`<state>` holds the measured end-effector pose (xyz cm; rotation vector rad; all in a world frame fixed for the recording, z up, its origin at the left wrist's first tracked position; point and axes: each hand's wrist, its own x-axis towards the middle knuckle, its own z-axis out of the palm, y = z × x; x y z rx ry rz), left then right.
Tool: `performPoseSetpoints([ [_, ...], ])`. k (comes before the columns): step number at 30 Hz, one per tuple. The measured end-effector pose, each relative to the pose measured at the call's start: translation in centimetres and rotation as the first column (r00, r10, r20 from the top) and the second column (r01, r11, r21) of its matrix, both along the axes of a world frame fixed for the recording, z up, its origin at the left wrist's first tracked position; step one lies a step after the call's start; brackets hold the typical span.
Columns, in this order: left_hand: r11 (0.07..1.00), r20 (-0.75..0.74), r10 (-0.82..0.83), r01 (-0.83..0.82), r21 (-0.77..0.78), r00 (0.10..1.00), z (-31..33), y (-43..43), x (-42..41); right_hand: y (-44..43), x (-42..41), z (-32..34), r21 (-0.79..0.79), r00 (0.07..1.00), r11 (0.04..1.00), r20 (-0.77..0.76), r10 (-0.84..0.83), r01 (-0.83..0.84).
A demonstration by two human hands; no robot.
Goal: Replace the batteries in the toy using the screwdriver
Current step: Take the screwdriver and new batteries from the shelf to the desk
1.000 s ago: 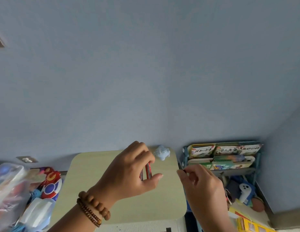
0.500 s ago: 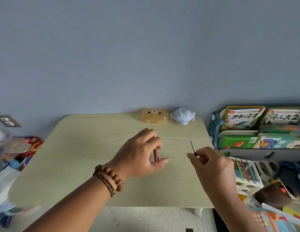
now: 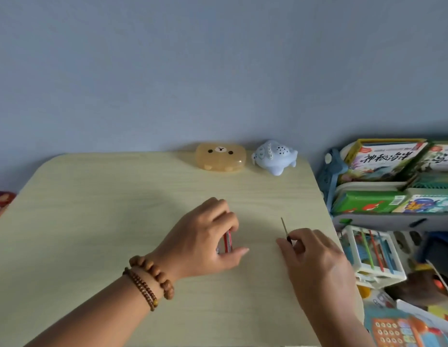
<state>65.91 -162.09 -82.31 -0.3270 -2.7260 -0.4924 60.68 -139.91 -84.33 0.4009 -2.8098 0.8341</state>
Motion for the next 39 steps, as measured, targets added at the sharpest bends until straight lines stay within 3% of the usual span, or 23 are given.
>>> performPoseSetpoints([
  [15,0.999,0.161,-0.018,0.023,-0.027,0.987,-2.6,-0.7,0.1,-0.7,-1.5,-1.1,0.071,0.998,0.997,-0.063,0.013,-0.009],
  [32,0.991,0.040,-0.014,0.019,-0.133,0.999,-3.0,0.5,2.1,-0.1,0.5,-1.2,0.150,0.992,0.989,-0.123,0.033,-0.014],
  [39,0.997,0.132,-0.007,0.017,-0.078,0.991,-2.6,0.1,2.9,-0.4,0.9,-0.3,0.204,0.998,0.979,-0.057,0.021,-0.009],
])
